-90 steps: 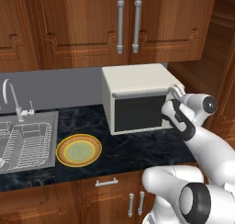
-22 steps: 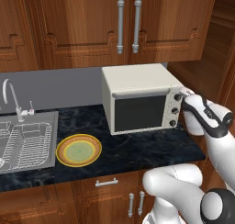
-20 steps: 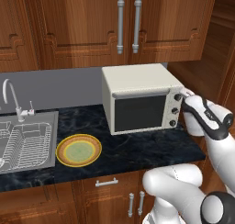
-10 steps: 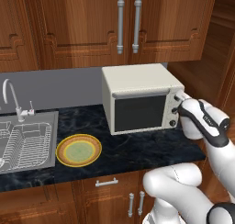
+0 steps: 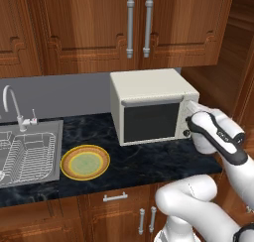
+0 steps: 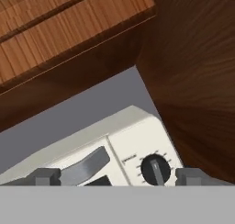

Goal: Pull the toaster oven rack outwards. Pick up the baguette from the plate and place it on the toaster oven rack. Close the toaster oven door fully and set the temperature to the lowest setting.

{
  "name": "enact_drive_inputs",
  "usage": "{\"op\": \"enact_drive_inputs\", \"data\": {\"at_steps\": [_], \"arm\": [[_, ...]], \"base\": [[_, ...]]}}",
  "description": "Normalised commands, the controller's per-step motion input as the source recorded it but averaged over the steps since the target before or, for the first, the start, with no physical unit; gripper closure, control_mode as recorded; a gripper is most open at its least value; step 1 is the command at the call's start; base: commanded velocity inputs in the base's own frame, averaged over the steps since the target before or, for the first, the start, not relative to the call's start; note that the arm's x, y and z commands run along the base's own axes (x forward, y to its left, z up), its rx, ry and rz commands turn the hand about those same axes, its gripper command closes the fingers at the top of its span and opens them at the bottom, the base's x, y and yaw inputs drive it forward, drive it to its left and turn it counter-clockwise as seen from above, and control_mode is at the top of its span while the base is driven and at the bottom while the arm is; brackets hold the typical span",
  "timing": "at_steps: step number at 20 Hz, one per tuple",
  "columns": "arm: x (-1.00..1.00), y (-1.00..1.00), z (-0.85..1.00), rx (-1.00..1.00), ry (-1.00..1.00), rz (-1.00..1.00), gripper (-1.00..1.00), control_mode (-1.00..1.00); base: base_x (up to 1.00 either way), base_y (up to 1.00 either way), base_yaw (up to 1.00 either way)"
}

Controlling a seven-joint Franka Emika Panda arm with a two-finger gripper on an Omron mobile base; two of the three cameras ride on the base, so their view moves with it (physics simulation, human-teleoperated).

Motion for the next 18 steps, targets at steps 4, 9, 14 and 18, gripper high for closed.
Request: {"op": "enact_drive_inputs", "data": {"at_steps": [4, 9, 14, 18], "arm": [[0.00, 0.00, 0.00, -0.10, -0.14, -0.09, -1.00, -1.00], [0.00, 0.12, 0.00, -0.08, -0.04, -0.05, -1.00, -1.00], [0.03, 0.12, 0.00, -0.05, 0.00, -0.01, -1.00, -1.00], [0.01, 0.00, 0.00, 0.00, 0.00, 0.00, -1.00, -1.00]], "base": [[0.00, 0.00, 0.00], [0.00, 0.00, 0.00], [0.00, 0.00, 0.00], [0.00, 0.00, 0.00]]}}
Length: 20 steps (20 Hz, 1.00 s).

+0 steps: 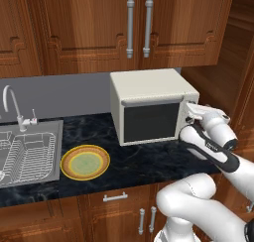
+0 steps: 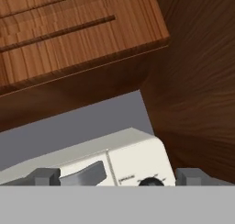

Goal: Pull the toaster oven rack outwards. Pick up the baguette from the plate and place it on the toaster oven rack. Close the toaster oven door fully and set the temperature to the lowest setting.

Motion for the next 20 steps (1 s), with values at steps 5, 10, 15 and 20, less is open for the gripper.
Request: {"op": "enact_drive_inputs", "data": {"at_steps": [5, 10, 15, 20], "arm": [[0.00, 0.00, 0.00, -0.01, 0.00, 0.00, -1.00, -1.00], [0.00, 0.14, -0.06, -0.06, 0.03, 0.00, -1.00, -1.00], [0.04, 0.31, -0.15, -0.12, 0.05, -0.05, -1.00, -1.00], [0.02, 0.21, -0.09, -0.08, 0.07, -0.12, -1.00, -1.00]], "base": [[0.00, 0.00, 0.00], [0.00, 0.00, 0.00], [0.00, 0.00, 0.00], [0.00, 0.00, 0.00]]}}
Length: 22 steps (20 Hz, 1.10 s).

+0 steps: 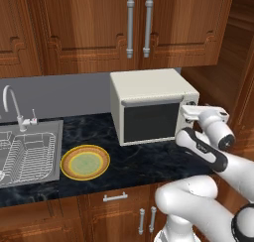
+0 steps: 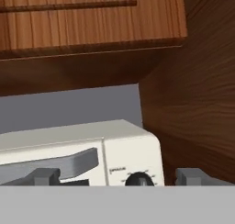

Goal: Pull the toaster oven rack outwards. Pick up the baguette from the plate and place it on the toaster oven rack. Close the toaster oven door fully and set the temperature to the lowest setting.

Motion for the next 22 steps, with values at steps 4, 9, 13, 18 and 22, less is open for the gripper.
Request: {"op": "enact_drive_inputs", "data": {"at_steps": [4, 9, 13, 18, 22], "arm": [[-0.03, 0.37, -0.18, 0.00, 0.08, -0.02, -1.00, -1.00], [-0.18, 0.26, -0.04, 0.00, 0.04, 0.00, -1.00, -1.00], [-0.30, -0.04, 0.00, 0.00, 0.00, 0.00, -1.00, -1.00], [-0.55, -0.21, -0.04, 0.00, 0.00, 0.00, -1.00, -1.00], [-0.20, 0.00, -0.06, 0.00, 0.03, 0.00, -1.00, -1.00]], "base": [[0.00, 0.00, 0.00], [0.00, 0.00, 0.00], [0.00, 0.00, 0.00], [0.00, 0.00, 0.00], [0.00, 0.00, 0.00]]}}
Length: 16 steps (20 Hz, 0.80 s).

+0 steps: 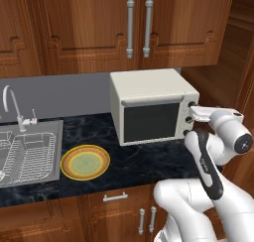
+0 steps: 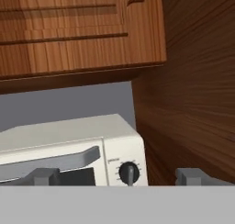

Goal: Pull the toaster oven rack outwards. Pick up the baguette from the plate and place it on the toaster oven rack. Close the toaster oven door fully and set the temperature to the lowest setting.

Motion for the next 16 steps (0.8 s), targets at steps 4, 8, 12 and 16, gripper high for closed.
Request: {"op": "enact_drive_inputs", "data": {"at_steps": [4, 8, 12, 16], "arm": [[0.00, 0.01, -0.10, 0.00, 0.04, 0.00, -1.00, -1.00], [0.00, 0.04, -0.15, 0.00, 0.02, 0.00, -1.00, -1.00], [0.00, 0.06, -0.28, 0.00, 0.03, 0.00, -1.00, -1.00], [0.06, 0.03, -0.14, 0.00, 0.00, 0.00, -1.00, -1.00]], "base": [[0.00, 0.00, 0.00], [0.00, 0.00, 0.00], [0.00, 0.00, 0.00], [0.00, 0.00, 0.00]]}}
